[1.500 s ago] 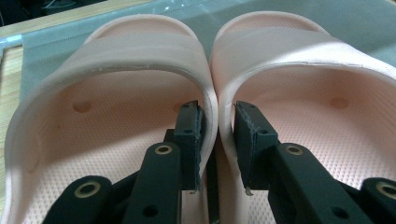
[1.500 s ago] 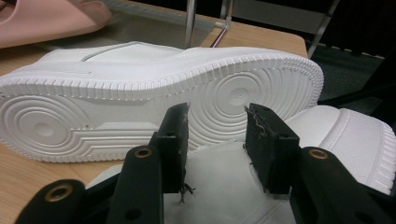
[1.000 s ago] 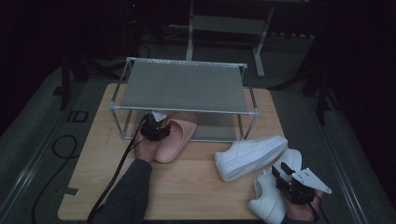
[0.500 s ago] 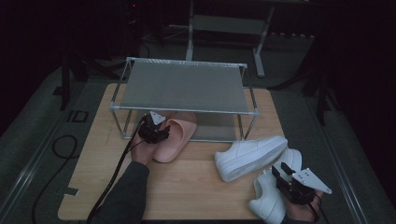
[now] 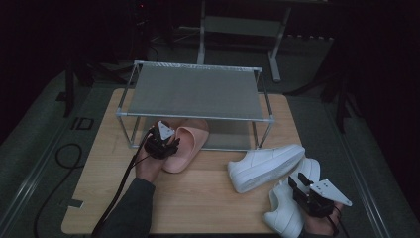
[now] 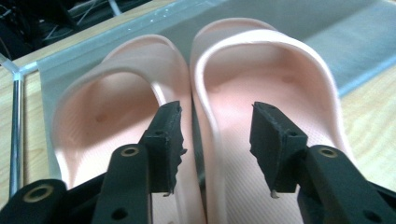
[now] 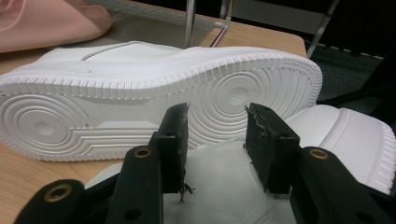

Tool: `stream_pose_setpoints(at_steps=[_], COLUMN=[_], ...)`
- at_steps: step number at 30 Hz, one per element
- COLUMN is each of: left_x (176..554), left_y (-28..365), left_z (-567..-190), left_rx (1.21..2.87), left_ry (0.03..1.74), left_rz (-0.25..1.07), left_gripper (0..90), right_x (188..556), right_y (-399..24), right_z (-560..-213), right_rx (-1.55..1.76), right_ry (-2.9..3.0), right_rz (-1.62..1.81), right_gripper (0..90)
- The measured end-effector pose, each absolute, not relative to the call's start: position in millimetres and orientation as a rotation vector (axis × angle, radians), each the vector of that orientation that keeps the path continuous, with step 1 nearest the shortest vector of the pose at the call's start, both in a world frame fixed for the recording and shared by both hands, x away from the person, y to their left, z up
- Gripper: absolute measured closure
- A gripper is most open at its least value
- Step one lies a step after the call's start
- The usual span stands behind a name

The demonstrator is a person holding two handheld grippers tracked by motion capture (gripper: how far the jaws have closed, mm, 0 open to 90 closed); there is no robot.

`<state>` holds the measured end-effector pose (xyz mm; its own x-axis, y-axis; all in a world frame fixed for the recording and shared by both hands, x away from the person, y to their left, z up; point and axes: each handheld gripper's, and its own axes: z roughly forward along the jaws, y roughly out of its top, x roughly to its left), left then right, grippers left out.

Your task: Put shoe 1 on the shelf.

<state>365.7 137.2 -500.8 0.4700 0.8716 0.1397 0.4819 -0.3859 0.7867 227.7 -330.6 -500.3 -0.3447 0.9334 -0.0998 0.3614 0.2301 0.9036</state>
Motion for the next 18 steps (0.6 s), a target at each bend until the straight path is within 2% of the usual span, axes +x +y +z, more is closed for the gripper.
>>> stream_pose_setpoints(at_steps=[18], left_x=[303], left_y=[176], left_z=[-502], left_rx=[2.045], left_ry=[1.111], left_rz=[0.569], left_gripper=[85.0], right_x=[228], right_y=[-330], right_z=[-500], right_rx=[1.193], right_ry=[1.836], right_rz=[1.084], right_gripper=[58.3])
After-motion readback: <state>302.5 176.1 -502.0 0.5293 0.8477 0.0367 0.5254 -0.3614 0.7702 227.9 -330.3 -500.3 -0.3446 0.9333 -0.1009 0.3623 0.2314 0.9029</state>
